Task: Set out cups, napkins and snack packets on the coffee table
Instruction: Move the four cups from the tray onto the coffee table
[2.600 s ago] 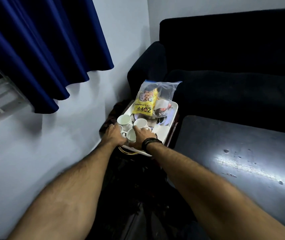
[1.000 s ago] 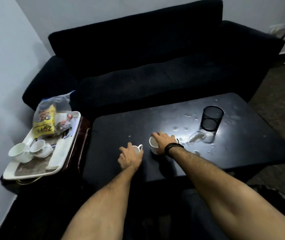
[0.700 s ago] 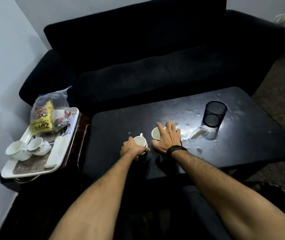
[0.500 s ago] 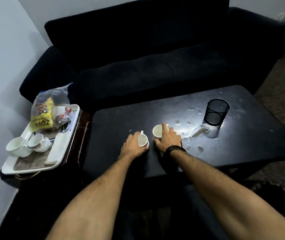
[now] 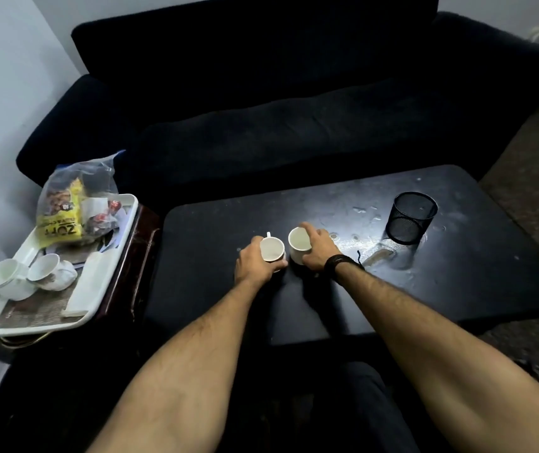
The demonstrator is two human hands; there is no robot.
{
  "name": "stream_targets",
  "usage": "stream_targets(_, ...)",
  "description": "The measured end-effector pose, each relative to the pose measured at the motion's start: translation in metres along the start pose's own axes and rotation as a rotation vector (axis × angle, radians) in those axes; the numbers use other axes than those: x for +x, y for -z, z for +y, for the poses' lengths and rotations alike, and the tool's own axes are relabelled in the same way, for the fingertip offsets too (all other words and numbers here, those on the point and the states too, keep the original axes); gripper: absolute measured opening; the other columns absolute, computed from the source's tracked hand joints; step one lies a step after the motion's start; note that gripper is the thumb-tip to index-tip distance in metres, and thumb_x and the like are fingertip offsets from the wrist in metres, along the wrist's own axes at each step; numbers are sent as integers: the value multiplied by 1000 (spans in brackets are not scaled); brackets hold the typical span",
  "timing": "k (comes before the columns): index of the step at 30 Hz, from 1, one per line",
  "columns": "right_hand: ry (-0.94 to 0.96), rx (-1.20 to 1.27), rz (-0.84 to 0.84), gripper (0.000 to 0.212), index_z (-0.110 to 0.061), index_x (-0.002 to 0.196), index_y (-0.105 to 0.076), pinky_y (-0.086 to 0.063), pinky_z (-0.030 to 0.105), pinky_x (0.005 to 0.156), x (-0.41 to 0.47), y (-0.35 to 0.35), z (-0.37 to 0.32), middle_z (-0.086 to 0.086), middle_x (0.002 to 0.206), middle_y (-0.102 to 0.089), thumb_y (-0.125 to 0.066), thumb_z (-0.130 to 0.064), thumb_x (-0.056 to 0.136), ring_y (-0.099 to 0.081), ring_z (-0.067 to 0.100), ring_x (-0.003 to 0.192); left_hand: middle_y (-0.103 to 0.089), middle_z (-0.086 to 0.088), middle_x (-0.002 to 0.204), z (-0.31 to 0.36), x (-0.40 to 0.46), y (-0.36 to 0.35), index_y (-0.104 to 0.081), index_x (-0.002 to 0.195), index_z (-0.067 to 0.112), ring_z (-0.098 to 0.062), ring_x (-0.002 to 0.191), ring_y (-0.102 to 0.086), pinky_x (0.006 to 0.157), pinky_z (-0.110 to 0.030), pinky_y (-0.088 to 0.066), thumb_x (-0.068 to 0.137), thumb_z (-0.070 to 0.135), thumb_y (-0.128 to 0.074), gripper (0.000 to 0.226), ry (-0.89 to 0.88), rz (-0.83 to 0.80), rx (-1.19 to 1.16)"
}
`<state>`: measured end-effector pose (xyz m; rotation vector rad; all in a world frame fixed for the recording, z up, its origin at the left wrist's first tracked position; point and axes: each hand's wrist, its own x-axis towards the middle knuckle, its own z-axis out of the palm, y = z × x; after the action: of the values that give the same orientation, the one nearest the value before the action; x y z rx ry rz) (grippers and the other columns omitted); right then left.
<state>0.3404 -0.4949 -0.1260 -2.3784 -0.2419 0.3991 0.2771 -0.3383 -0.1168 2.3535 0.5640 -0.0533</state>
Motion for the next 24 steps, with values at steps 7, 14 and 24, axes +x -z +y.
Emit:
stream_targets(7,6,89,120,65,-28,130,-44,-49,30,85,-1,-9,3,14,116,-52,-75,-22,73,-58,31,104,-67,0,112,-4,8,-7,-51,113,36,-28,106,-63,82,-35,-53,53,60,-80,70,97,16,-22)
stream_targets(14,-50,200,169,68,-10,124,-36,-47,30,84,-3,-15,7,10,119,-57,-77,-20,72,-59,28,106,-66,2,118,-3,14,-11,-54,116,38,-27,110,-63,85,-32,-49,55,61,-77,69,196,88,-125)
stream_targets(24,-62,297,137,69,-9,129,-35,-49,41,96,3,-13,8,15,123,-56,-77,-14,74,-57,31,112,-63,1,122,-5,21,-14,-52,120,38,-27,112,-62,94,-39,-52,61,57,-78,68,224,112,-178)
